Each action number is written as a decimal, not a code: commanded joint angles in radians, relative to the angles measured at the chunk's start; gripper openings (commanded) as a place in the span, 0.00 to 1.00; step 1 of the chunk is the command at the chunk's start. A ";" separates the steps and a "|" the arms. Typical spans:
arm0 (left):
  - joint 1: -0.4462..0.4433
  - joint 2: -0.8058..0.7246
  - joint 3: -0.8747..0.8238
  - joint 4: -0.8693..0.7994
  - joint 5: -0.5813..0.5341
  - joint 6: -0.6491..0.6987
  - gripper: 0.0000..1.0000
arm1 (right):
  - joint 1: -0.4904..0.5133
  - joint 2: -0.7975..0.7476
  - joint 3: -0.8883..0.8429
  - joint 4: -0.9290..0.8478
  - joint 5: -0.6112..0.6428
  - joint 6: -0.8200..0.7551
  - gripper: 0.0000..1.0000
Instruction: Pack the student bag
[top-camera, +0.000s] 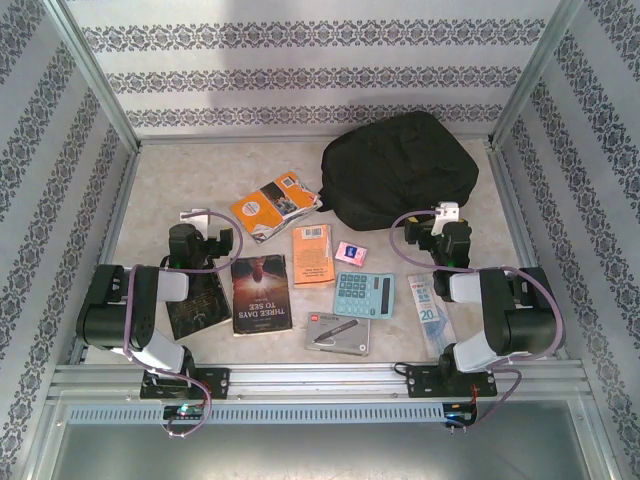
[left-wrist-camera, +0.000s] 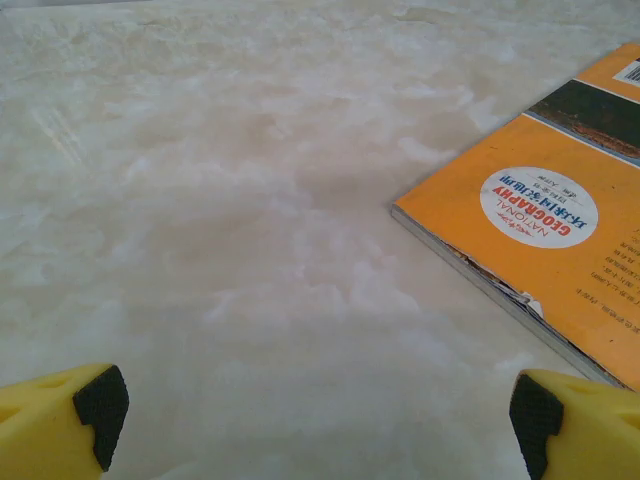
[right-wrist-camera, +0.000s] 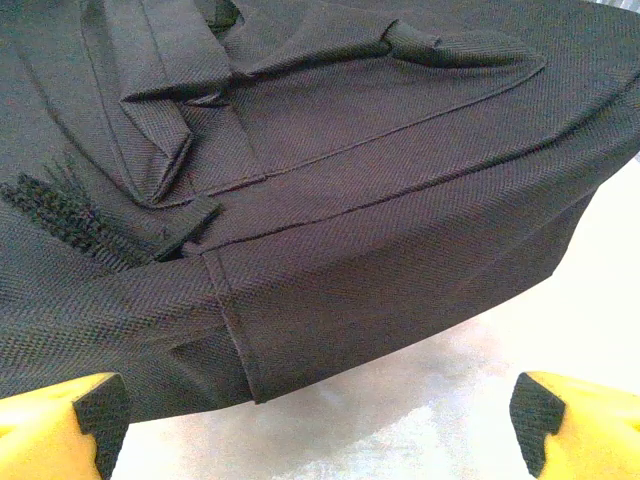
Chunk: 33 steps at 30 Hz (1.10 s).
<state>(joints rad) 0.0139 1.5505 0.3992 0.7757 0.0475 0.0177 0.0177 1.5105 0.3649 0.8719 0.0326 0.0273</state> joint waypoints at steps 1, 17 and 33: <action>-0.009 0.011 0.019 0.043 -0.008 -0.018 0.99 | 0.005 0.004 0.023 0.021 0.003 -0.007 0.98; -0.006 0.010 0.021 0.041 -0.003 -0.018 0.99 | 0.008 0.004 0.023 0.021 0.005 -0.015 0.98; -0.003 -0.110 0.111 -0.212 0.011 -0.018 0.99 | 0.017 -0.035 0.024 0.017 -0.004 -0.023 0.98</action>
<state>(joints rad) 0.0139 1.5253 0.4377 0.6903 0.0490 0.0158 0.0185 1.5085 0.3668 0.8707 0.0326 0.0212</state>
